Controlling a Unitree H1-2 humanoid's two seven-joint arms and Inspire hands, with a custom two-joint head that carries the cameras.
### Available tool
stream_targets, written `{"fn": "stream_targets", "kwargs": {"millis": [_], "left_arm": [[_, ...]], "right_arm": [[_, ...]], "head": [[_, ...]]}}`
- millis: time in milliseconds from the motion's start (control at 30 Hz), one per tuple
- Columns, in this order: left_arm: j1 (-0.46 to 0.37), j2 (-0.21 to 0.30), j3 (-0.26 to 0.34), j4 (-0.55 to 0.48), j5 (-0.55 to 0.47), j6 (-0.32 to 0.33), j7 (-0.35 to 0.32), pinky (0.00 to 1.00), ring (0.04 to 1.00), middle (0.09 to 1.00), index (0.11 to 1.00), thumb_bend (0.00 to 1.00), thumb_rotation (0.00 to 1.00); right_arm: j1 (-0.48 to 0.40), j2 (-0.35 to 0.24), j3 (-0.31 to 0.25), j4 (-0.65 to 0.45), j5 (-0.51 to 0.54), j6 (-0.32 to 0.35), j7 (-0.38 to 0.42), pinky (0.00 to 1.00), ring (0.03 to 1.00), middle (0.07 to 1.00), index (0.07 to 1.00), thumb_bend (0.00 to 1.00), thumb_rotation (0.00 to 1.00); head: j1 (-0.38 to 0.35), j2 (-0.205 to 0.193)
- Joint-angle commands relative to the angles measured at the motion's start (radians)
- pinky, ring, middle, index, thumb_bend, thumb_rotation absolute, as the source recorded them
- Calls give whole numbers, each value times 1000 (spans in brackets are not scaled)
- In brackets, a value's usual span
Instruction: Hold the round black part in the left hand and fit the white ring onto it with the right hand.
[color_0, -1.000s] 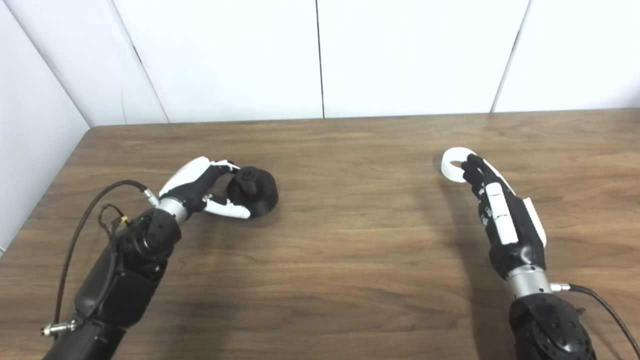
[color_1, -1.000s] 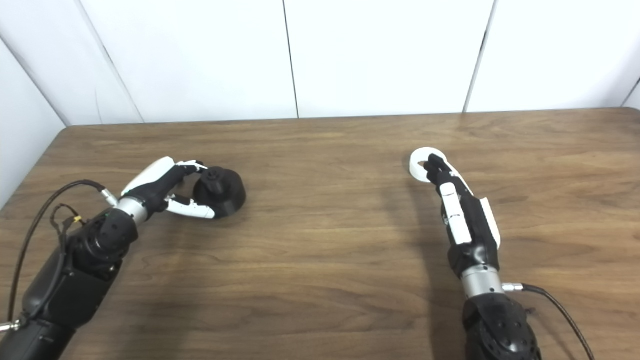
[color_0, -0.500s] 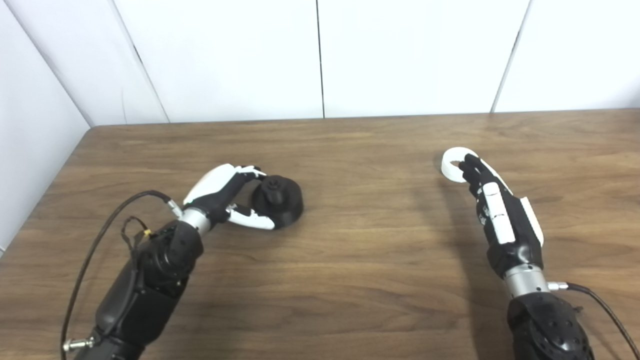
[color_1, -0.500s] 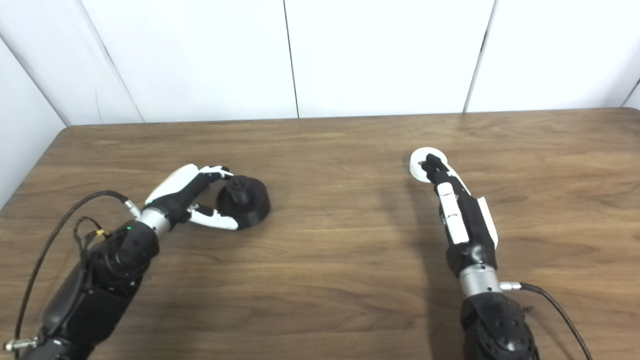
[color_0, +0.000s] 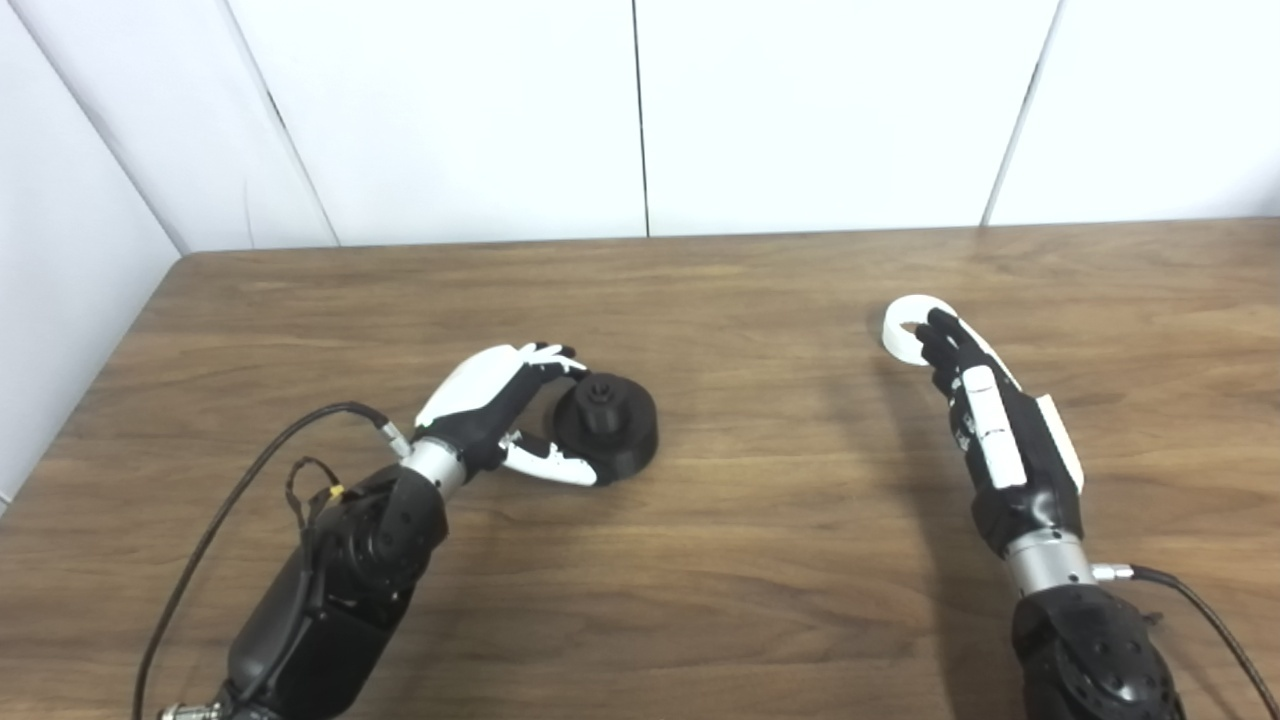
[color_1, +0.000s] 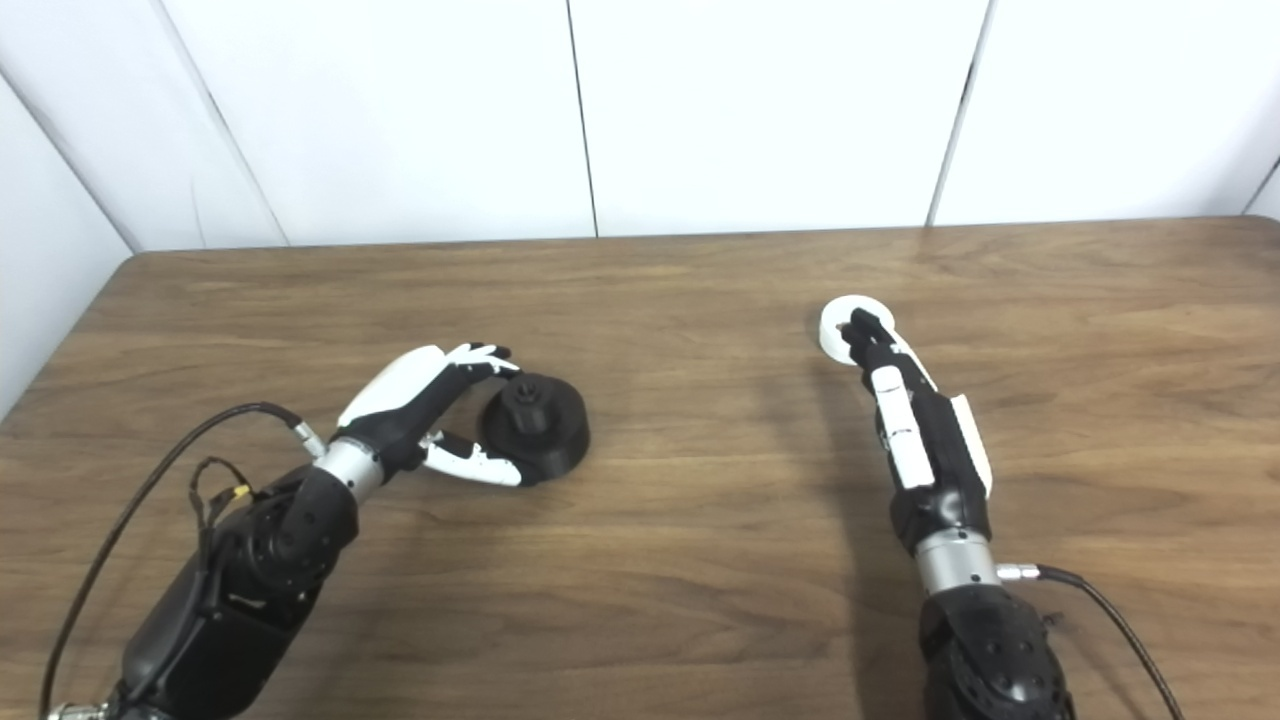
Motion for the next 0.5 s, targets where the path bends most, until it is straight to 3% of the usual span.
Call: {"fn": "stream_targets", "kwargs": {"millis": [0,467], "left_arm": [[19,-22,-41,-17,3,-17,-28,856,1000,953,760,969,342],[82,-82,-108,-30,82,-74,12,852,997,951,758,979,368]], "right_arm": [[-32,7,3,-20,-3,-39,1,993,939,888,880,474,879],[-29,24,7,-17,-16,-47,-9,980,940,884,871,483,892]], "head": [[0,0],[-6,6]]}}
